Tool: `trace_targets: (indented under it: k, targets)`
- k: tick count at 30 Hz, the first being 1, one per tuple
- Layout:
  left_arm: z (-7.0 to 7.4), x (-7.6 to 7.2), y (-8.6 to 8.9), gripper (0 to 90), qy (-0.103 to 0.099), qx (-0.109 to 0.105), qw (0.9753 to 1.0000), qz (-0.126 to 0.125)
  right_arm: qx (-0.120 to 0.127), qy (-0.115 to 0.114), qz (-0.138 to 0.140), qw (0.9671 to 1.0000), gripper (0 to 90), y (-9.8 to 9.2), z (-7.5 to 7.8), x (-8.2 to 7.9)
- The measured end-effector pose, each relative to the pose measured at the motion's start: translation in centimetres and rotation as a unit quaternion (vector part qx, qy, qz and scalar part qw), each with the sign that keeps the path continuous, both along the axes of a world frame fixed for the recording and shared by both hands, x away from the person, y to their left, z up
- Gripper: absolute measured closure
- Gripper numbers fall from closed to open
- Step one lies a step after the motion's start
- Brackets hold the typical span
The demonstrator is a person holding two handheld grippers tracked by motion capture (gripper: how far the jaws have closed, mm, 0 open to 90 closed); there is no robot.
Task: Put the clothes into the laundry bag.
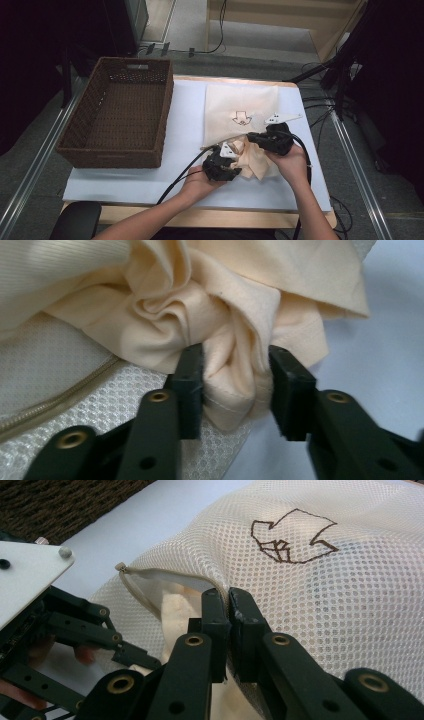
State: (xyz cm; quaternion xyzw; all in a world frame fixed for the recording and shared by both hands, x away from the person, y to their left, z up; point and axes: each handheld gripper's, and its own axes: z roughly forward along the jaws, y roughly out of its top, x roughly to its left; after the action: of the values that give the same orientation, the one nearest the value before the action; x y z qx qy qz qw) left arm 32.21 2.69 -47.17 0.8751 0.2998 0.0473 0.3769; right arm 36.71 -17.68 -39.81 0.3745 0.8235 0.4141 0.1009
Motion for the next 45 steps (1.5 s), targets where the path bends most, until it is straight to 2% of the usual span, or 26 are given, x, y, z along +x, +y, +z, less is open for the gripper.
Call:
trace_targets:
  k: [3,7,11,18,20,21,25,27,29,33,40,45]
  targets:
    - [0.3,0.1,0.1,75.5,0.008,0.002,0.9999,-0.009,0.0,0.001,0.0,1.0,87.5,0.0,0.0,0.0]
    - [0.8,0.1,0.2,78.5,0.01,0.0,0.9999,-0.014,-0.002,0.0,0.002,1.0,87.5,0.0,-0.1,0.0]
    - [1.8,0.4,0.7,79.4,0.018,-0.014,0.9997,-0.011,-0.001,0.001,0.001,1.0,87.5,-0.1,-0.1,0.0]
    - [4.4,1.2,1.0,80.1,-0.003,-0.039,0.9992,-0.003,0.002,0.0,-0.002,1.0,87.5,0.0,0.0,0.0]
    - [4.7,1.3,1.0,80.2,-0.005,-0.039,0.9992,-0.003,0.002,-0.002,-0.002,1.0,87.5,-0.1,0.1,-0.1]
    - [5.3,1.8,0.9,80.3,-0.01,-0.048,0.9988,0.004,0.004,-0.002,-0.002,1.0,87.5,-0.1,0.1,-0.1]
    - [6.0,2.8,1.0,80.3,-0.018,-0.05,0.9985,0.013,0.006,-0.005,-0.005,1.0,87.5,-0.2,0.3,-0.1]
    - [6.2,3.2,0.9,80.3,-0.024,-0.044,0.9986,0.018,0.007,-0.005,-0.006,0.9999,87.5,-0.2,0.3,-0.1]
    - [6.2,3.6,0.7,80.3,-0.026,-0.044,0.9984,0.023,0.008,-0.005,-0.006,0.9999,87.5,-0.2,0.3,-0.2]
    - [5.8,4.2,0.1,80.3,-0.024,-0.03,0.9989,0.026,0.007,-0.006,-0.005,0.9999,87.6,-0.1,0.4,-0.2]
    - [3.7,5.1,-1.4,80.4,-0.017,0.009,0.9995,0.025,0.008,-0.004,-0.006,0.9999,87.6,-0.2,0.4,-0.2]
    - [2.7,5.7,-1.7,80.4,-0.013,0.018,0.9992,0.032,0.008,-0.001,-0.005,1.0,87.6,-0.2,0.3,-0.2]
